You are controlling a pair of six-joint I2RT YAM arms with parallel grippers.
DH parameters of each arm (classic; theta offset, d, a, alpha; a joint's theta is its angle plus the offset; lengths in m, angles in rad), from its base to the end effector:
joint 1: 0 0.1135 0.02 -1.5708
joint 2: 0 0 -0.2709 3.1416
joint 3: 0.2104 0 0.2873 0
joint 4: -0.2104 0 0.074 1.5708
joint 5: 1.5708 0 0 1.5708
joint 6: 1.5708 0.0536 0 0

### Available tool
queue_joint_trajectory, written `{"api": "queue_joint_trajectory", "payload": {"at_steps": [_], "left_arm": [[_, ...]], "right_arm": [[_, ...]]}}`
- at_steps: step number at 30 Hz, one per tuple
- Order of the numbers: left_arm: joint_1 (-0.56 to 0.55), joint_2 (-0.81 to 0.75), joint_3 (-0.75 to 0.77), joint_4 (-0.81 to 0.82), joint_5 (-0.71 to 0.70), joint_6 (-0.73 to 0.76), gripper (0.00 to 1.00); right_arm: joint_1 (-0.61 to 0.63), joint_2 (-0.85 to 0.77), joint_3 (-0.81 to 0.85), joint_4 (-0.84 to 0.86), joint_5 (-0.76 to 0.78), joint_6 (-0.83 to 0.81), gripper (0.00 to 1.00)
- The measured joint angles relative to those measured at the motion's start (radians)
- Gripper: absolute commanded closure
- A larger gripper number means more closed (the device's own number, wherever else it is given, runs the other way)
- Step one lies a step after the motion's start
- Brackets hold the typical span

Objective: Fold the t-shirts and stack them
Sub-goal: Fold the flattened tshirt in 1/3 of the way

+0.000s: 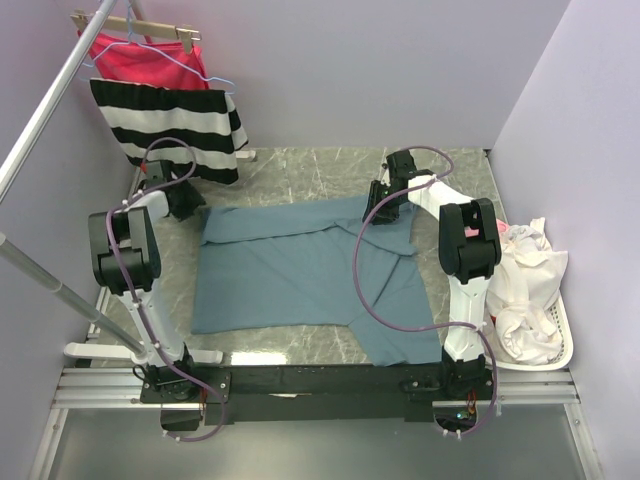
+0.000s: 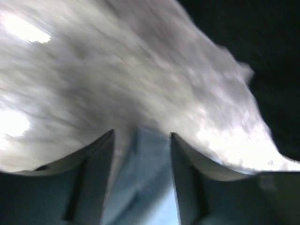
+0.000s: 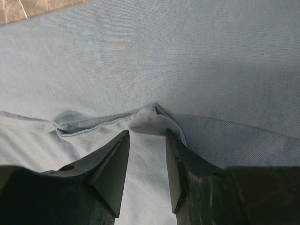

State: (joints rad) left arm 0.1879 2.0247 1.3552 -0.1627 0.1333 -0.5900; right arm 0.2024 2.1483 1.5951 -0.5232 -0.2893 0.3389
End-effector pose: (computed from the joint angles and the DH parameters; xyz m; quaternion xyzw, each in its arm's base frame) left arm 0.4748 0.0830 0.1357 -0.3306 0.8701 -0.1328 0.3405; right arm 0.4847 0.1151 0.1335 0.0303 0.9596 0.1994 0.1960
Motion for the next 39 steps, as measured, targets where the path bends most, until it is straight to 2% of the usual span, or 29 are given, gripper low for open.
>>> {"api": "queue_joint_trajectory", "payload": {"at_steps": [3,8,13,15,16,19,20,22,23,27,32,35,37,39], "left_arm": [[-0.038,-0.029,-0.034,0.003,0.01,-0.003,0.7],[-0.08,-0.05,-0.092,0.009,0.021,-0.006,0.75],[-0.082,-0.052,-0.106,0.02,0.019,-0.013,0.62],[-0.082,-0.053,-0.106,0.026,0.018,-0.017,0.47],[-0.084,-0.053,-0.105,0.029,0.015,-0.021,0.46],[-0.09,-0.057,-0.098,0.026,-0.01,-0.014,0.62],[-0.093,-0.057,-0.097,0.02,-0.027,-0.005,0.75],[-0.093,-0.056,-0.093,0.002,-0.053,0.009,0.84],[-0.093,-0.053,-0.089,-0.011,-0.064,0.016,0.91],[-0.092,-0.039,-0.068,-0.036,-0.086,0.03,0.99],[-0.094,-0.031,-0.033,-0.077,-0.124,0.048,0.93],[-0.084,-0.03,-0.004,-0.121,-0.166,0.07,0.8],[-0.071,-0.03,0.025,-0.157,-0.201,0.084,0.78],[-0.06,-0.03,0.05,-0.177,-0.235,0.093,0.81]], "right_arm": [[0.0,0.0,0.0,0.001,-0.002,0.0,0.55],[0.0,0.0,0.0,0.003,-0.004,0.0,0.55],[0.0,0.0,0.0,0.004,-0.008,0.0,0.55],[0.0,0.0,0.0,0.004,-0.008,0.0,0.55],[0.0,0.0,0.0,0.004,-0.008,0.0,0.55],[0.0,0.001,0.0,0.005,-0.008,0.0,0.55],[0.0,0.001,0.0,0.006,-0.008,0.0,0.55],[0.0,0.001,0.0,0.006,-0.008,0.0,0.55],[0.0,0.001,0.0,0.006,-0.008,0.0,0.55],[0.0,0.001,0.0,0.006,-0.008,0.0,0.55],[0.0,0.001,0.0,0.006,-0.008,0.0,0.55],[0.0,0.001,0.0,0.006,-0.007,0.0,0.54],[0.0,0.001,0.0,0.006,-0.007,0.0,0.54],[0.0,0.001,0.0,0.006,-0.007,0.0,0.54]]}}
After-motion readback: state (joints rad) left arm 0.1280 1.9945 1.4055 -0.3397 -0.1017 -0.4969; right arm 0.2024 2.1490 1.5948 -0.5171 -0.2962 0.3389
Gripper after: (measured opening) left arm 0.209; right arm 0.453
